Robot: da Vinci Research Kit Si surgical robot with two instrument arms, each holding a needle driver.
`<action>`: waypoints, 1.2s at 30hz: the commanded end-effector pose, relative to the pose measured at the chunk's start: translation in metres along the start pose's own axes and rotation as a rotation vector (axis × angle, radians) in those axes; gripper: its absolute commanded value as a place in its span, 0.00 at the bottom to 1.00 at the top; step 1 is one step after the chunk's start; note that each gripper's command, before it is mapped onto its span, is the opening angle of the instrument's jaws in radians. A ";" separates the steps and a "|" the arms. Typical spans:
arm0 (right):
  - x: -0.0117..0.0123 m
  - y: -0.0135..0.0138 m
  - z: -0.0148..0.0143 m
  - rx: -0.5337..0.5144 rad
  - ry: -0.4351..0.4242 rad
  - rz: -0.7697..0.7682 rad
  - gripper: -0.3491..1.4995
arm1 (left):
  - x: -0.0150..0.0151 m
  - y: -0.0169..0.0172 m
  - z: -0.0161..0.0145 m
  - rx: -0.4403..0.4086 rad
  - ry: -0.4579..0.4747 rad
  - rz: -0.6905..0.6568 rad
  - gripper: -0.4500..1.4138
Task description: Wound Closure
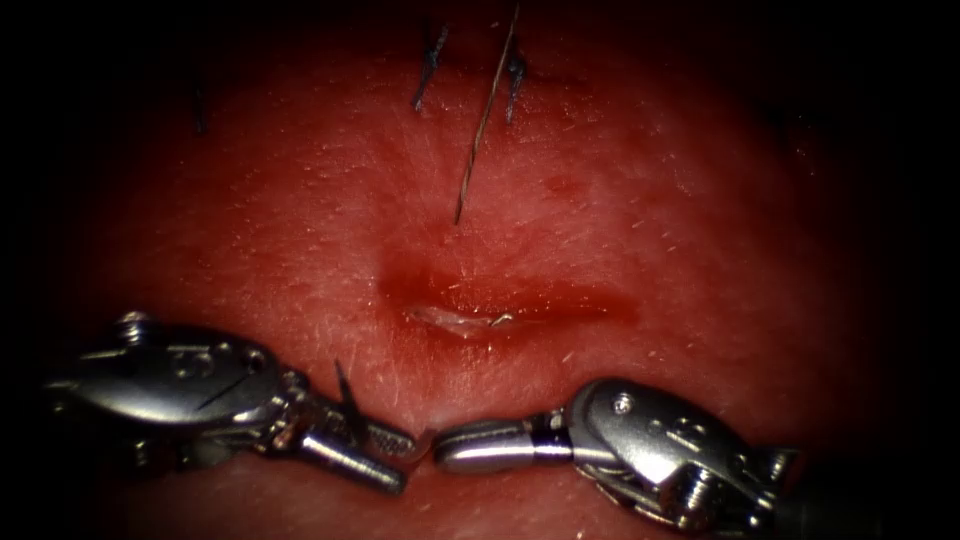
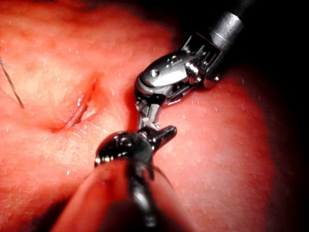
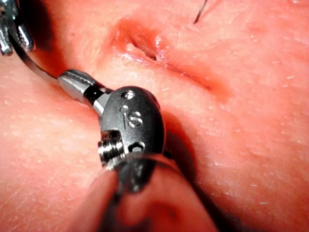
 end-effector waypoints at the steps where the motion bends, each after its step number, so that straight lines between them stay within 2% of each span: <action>1: -0.0014 0.0004 0.0002 -0.009 -0.003 -0.018 0.14 | 0.0000 0.0002 -0.0001 0.013 -0.013 -0.025 0.00; 5: -0.0020 0.0008 -0.0001 -0.011 -0.006 -0.128 0.40 | -0.0015 -0.0004 -0.0017 0.053 -0.035 -0.084 0.00; 8: -0.0019 0.0009 0.0002 -0.012 -0.005 -0.181 0.48 | -0.0022 -0.0012 -0.0022 0.067 -0.034 -0.108 0.00; 10: -0.0017 0.0010 0.0006 -0.016 -0.003 -0.204 0.58 | -0.0028 -0.0019 -0.0023 0.077 -0.040 -0.112 0.00; 12: -0.0013 0.0016 0.0013 -0.037 -0.003 -0.236 0.74 | -0.0038 -0.0032 -0.0029 0.094 -0.045 -0.119 0.00; 17: -0.0010 0.0034 0.0023 -0.083 -0.020 -0.267 0.84 | -0.0053 -0.0065 -0.0052 0.096 -0.097 -0.011 0.00; 25: -0.0030 0.0049 0.0041 -0.108 -0.109 -0.286 0.81 | -0.0056 -0.0097 -0.0047 0.056 -0.128 0.084 0.00; 27: -0.0041 0.0052 0.0040 -0.127 -0.169 -0.283 0.78 | -0.0058 -0.0104 -0.0047 0.030 -0.135 0.119 0.00; 29: -0.0053 0.0053 0.0039 -0.140 -0.221 -0.259 0.67 | -0.0064 -0.0110 -0.0049 -0.013 -0.151 0.162 0.00; 32: -0.0065 0.0054 0.0036 -0.158 -0.237 -0.234 0.64 | -0.0071 -0.0115 -0.0054 -0.057 -0.175 0.207 0.00; 34: -0.0071 0.0053 0.0032 -0.161 -0.239 -0.215 0.48 | -0.0076 -0.0118 -0.0059 -0.086 -0.187 0.233 0.00; 35: -0.0073 0.0053 0.0028 -0.162 -0.239 -0.199 0.34 | -0.0077 -0.0121 -0.0062 -0.104 -0.191 0.244 0.00; 36: -0.0073 0.0054 0.0027 -0.165 -0.239 -0.192 0.30 | -0.0077 -0.0123 -0.0064 -0.113 -0.191 0.252 0.00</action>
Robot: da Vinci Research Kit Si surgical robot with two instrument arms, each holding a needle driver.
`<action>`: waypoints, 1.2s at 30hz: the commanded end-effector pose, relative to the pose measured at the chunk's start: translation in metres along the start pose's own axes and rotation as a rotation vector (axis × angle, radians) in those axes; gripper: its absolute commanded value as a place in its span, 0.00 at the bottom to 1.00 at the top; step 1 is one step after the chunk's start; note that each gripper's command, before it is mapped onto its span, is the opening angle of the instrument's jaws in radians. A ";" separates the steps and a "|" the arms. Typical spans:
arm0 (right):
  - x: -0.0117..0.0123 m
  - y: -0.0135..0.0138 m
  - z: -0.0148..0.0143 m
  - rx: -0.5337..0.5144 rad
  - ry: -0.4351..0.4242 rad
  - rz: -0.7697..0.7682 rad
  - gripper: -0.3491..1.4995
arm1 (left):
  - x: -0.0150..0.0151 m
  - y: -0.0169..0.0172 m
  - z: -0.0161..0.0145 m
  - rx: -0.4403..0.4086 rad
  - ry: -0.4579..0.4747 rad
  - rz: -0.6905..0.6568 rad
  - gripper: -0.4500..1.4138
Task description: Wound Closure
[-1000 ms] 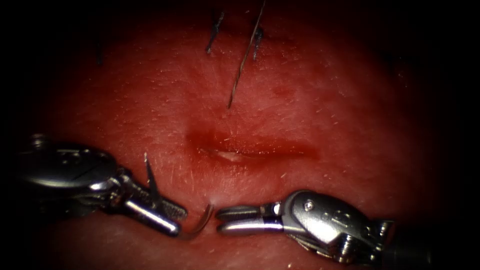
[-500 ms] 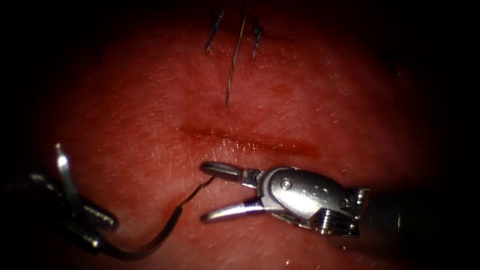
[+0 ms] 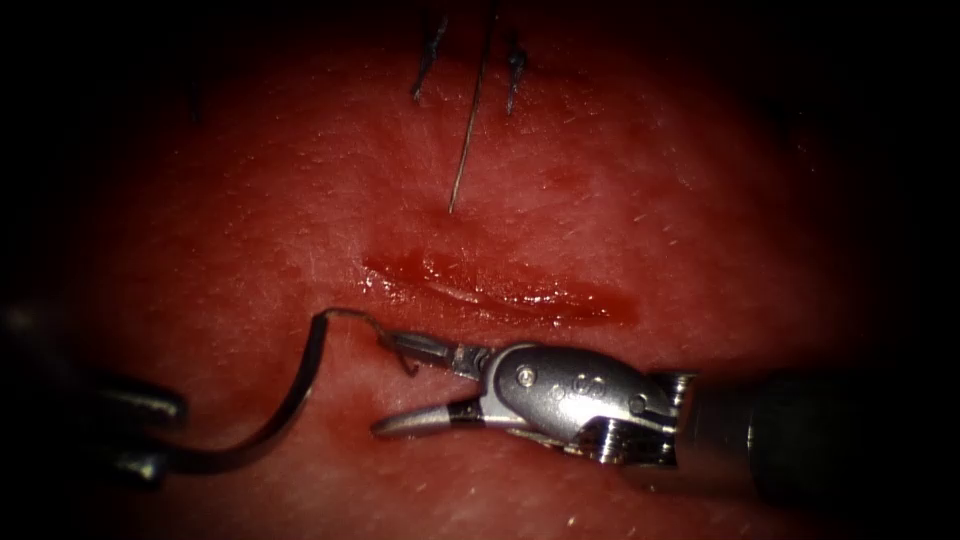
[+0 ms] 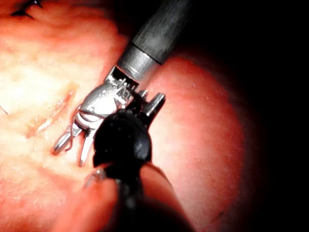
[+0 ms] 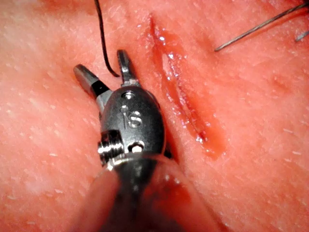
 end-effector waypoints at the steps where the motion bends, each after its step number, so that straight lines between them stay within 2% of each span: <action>1: -0.0005 -0.0002 0.0005 -0.001 -0.002 0.013 0.19 | 0.0007 -0.0001 0.0003 -0.005 -0.001 0.001 0.00; 2: -0.0004 -0.0001 0.0004 -0.003 -0.002 0.015 0.00 | 0.0006 -0.0003 0.0001 -0.010 -0.001 0.011 0.00; 10: 0.0010 -0.0003 0.0000 -0.044 -0.011 0.074 0.00 | 0.0005 -0.0008 -0.0006 -0.050 -0.013 0.124 0.00; 14: 0.0031 -0.0032 -0.0011 -0.038 -0.010 0.104 0.00 | 0.0004 0.0007 -0.0016 -0.157 0.006 0.197 0.00; 22: 0.0097 -0.0127 -0.0026 -0.022 -0.009 0.206 0.00 | 0.0016 0.0047 -0.0047 -0.343 0.058 0.288 0.00; 27: 0.0132 -0.0170 -0.0021 -0.013 -0.005 0.220 0.00 | 0.0027 0.0060 -0.0052 -0.403 0.089 0.295 0.00; 29: 0.0150 -0.0191 -0.0016 0.024 0.017 0.222 0.00 | 0.0029 0.0065 -0.0054 -0.418 0.094 0.300 0.00; 31: 0.0159 -0.0199 -0.0013 0.039 0.031 0.223 0.00 | 0.0029 0.0067 -0.0055 -0.423 0.096 0.306 0.00; 33: 0.0164 -0.0194 -0.0013 0.030 0.042 0.189 0.00 | 0.0030 0.0067 -0.0056 -0.427 0.097 0.305 0.00; 35: 0.0167 -0.0179 -0.0015 -0.032 0.068 0.075 0.54 | 0.0029 0.0067 -0.0058 -0.431 0.100 0.310 0.00; 36: 0.0167 -0.0166 -0.0017 -0.070 0.080 -0.013 0.86 | 0.0029 0.0067 -0.0059 -0.433 0.102 0.315 0.00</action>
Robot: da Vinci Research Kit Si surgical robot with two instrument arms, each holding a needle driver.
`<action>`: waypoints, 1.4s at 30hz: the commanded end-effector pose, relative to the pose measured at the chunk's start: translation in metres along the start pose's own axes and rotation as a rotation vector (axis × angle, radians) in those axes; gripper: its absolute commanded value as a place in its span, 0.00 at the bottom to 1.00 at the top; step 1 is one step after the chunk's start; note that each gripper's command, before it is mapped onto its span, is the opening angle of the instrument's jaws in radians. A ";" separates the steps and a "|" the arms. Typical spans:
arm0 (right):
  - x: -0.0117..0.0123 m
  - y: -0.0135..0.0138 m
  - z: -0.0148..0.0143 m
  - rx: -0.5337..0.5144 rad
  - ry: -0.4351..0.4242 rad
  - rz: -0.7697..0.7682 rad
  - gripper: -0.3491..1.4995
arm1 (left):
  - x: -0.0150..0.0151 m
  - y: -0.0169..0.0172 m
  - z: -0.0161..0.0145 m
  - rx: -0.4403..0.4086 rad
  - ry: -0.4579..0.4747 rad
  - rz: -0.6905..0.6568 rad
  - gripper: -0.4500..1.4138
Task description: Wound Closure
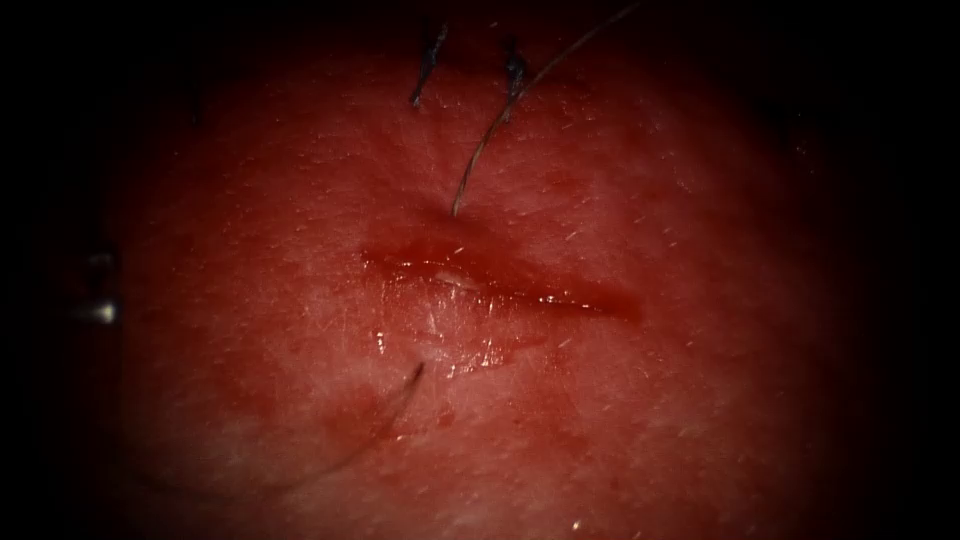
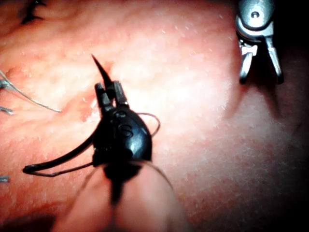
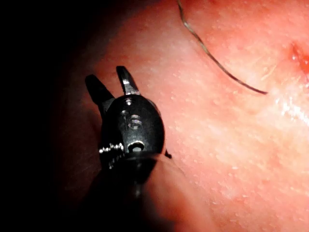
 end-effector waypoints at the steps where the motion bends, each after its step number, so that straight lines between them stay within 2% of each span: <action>1: -0.0012 0.0036 0.0003 -0.037 0.002 -0.099 0.94 | 0.0003 -0.0002 0.0000 0.014 -0.004 0.007 0.00; 2: -0.0017 0.0058 -0.0005 -0.050 -0.004 -0.153 0.96 | 0.0002 0.0001 -0.0004 0.013 -0.002 0.016 0.00; 6: -0.0041 0.0105 -0.0026 -0.086 -0.021 -0.208 0.96 | -0.0002 0.0009 -0.0019 -0.008 0.011 0.037 0.00; 10: -0.0057 0.0121 -0.0027 -0.147 -0.054 -0.273 0.95 | -0.0002 0.0011 -0.0020 -0.035 0.018 0.039 0.00; 14: -0.0070 0.0129 -0.0005 -0.212 -0.094 -0.350 0.95 | 0.0001 0.0004 -0.0001 -0.031 0.004 0.041 0.00; 22: -0.0082 0.0150 0.0027 -0.262 -0.131 -0.398 0.93 | 0.0011 -0.0009 0.0031 -0.008 -0.022 0.055 0.00; 27: -0.0095 0.0161 0.0038 -0.253 -0.175 -0.444 0.77 | 0.0010 -0.0009 0.0028 -0.005 -0.022 0.054 0.00; 28: -0.0098 0.0162 0.0038 -0.248 -0.185 -0.457 0.71 | 0.0009 -0.0009 0.0028 -0.005 -0.021 0.053 0.00; 29: -0.0101 0.0163 0.0038 -0.243 -0.194 -0.465 0.62 | 0.0008 -0.0010 0.0028 -0.005 -0.021 0.053 0.00; 30: -0.0109 0.0162 0.0037 -0.224 -0.221 -0.483 0.27 | 0.0007 -0.0011 0.0028 -0.005 -0.021 0.051 0.00; 31: -0.0111 0.0160 0.0036 -0.216 -0.227 -0.486 0.01 | 0.0006 -0.0011 0.0028 -0.006 -0.021 0.051 0.00; 33: -0.0114 0.0149 0.0029 -0.201 -0.235 -0.492 0.00 | 0.0006 -0.0011 0.0030 -0.006 -0.021 0.051 0.00; 35: -0.0106 0.0112 0.0013 -0.182 -0.231 -0.502 0.00 | 0.0010 -0.0008 0.0035 -0.009 -0.022 0.054 0.00; 37: -0.0090 0.0073 0.0003 -0.168 -0.228 -0.503 0.00 | 0.0015 -0.0005 0.0040 -0.011 -0.023 0.058 0.00; 41: -0.0060 0.0022 -0.0007 -0.157 -0.209 -0.495 0.00 | 0.0023 0.0000 0.0046 -0.018 -0.023 0.064 0.00; 42: -0.0043 -0.0004 -0.0009 -0.148 -0.191 -0.482 0.00 | 0.0027 0.0002 0.0047 -0.025 -0.021 0.066 0.00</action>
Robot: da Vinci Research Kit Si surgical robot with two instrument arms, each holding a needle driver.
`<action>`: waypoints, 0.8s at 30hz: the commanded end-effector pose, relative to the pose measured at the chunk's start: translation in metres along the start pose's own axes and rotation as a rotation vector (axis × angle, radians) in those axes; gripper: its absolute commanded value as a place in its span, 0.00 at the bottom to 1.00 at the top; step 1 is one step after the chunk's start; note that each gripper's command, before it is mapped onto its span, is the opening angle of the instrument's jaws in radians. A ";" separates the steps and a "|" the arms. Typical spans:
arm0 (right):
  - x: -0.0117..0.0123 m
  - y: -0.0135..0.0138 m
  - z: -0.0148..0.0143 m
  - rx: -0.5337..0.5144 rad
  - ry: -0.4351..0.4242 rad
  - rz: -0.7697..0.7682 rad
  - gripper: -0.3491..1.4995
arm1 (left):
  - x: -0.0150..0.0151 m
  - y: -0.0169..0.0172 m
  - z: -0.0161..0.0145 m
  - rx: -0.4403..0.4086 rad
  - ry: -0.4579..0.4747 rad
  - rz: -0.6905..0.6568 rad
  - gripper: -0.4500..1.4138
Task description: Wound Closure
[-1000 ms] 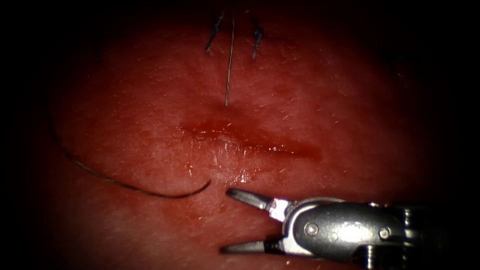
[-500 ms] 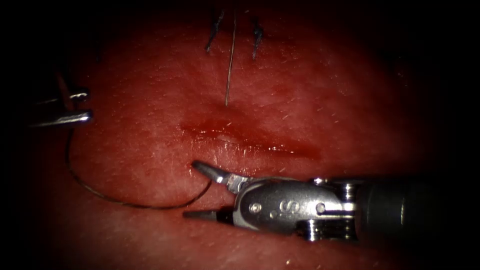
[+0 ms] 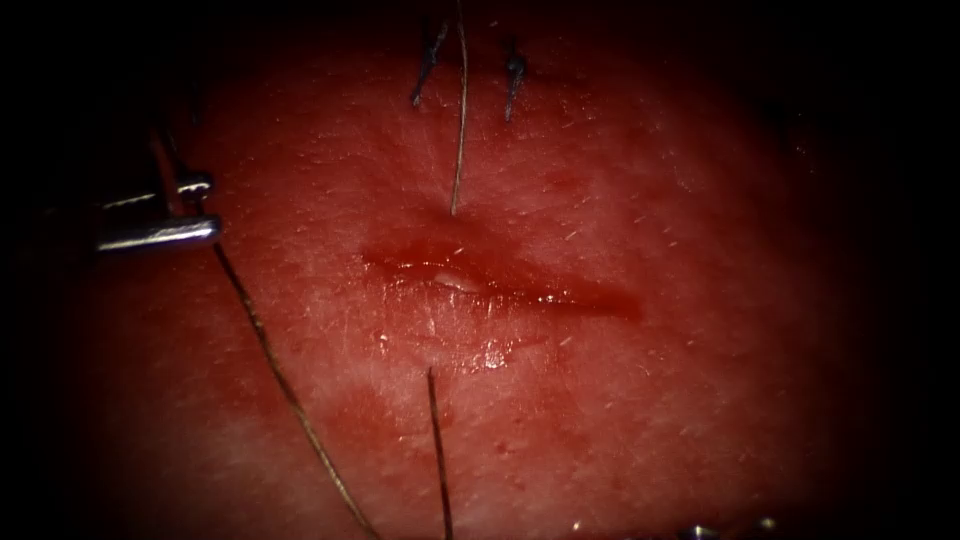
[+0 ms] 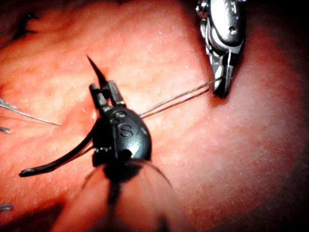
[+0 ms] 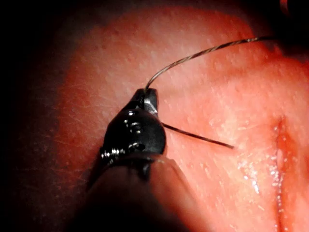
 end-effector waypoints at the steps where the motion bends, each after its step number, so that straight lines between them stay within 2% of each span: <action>1: 0.0026 -0.0023 -0.0001 0.015 0.020 0.011 0.00 | 0.0007 -0.0002 0.0005 -0.002 0.002 0.000 0.00; 4: 0.0065 -0.0042 -0.0008 0.037 0.060 0.018 0.00 | 0.0011 0.0000 0.0006 -0.011 0.006 0.002 0.00; 5: 0.0088 -0.0052 -0.0008 0.056 0.085 0.013 0.00 | 0.0012 0.0000 0.0006 -0.015 0.004 0.003 0.00; 8: 0.0104 -0.0056 -0.0005 0.060 0.092 0.011 0.00 | 0.0012 0.0000 0.0006 -0.015 0.004 0.003 0.00; 9: 0.0111 -0.0055 -0.0002 0.059 0.093 0.014 0.09 | 0.0012 0.0000 0.0006 -0.016 0.004 0.003 0.00; 11: 0.0113 -0.0046 0.0003 0.053 0.089 0.010 0.53 | 0.0012 -0.0001 0.0006 -0.016 0.005 0.003 0.00; 12: 0.0110 -0.0039 0.0006 0.048 0.086 -0.001 0.71 | 0.0012 -0.0001 0.0006 -0.016 0.005 0.003 0.00; 13: 0.0098 -0.0026 0.0007 0.033 0.083 -0.002 0.81 | 0.0012 0.0000 0.0005 -0.017 0.006 0.002 0.00; 14: 0.0091 -0.0020 0.0007 0.023 0.084 -0.002 0.84 | 0.0012 0.0000 0.0005 -0.017 0.006 0.002 0.00; 15: 0.0073 -0.0006 0.0004 0.005 0.083 0.002 0.87 | 0.0012 0.0001 0.0003 -0.018 0.007 0.002 0.00; 19: 0.0040 0.0013 -0.0005 -0.017 0.081 0.014 0.90 | 0.0012 0.0004 -0.0001 -0.023 0.011 0.001 0.00; 20: 0.0025 0.0022 -0.0013 -0.024 0.086 0.017 0.90 | 0.0012 0.0009 -0.0004 -0.030 0.016 0.006 0.00; 24: 0.0006 0.0033 -0.0021 -0.031 0.097 0.020 0.90 | 0.0011 0.0020 -0.0015 -0.069 0.028 0.017 0.00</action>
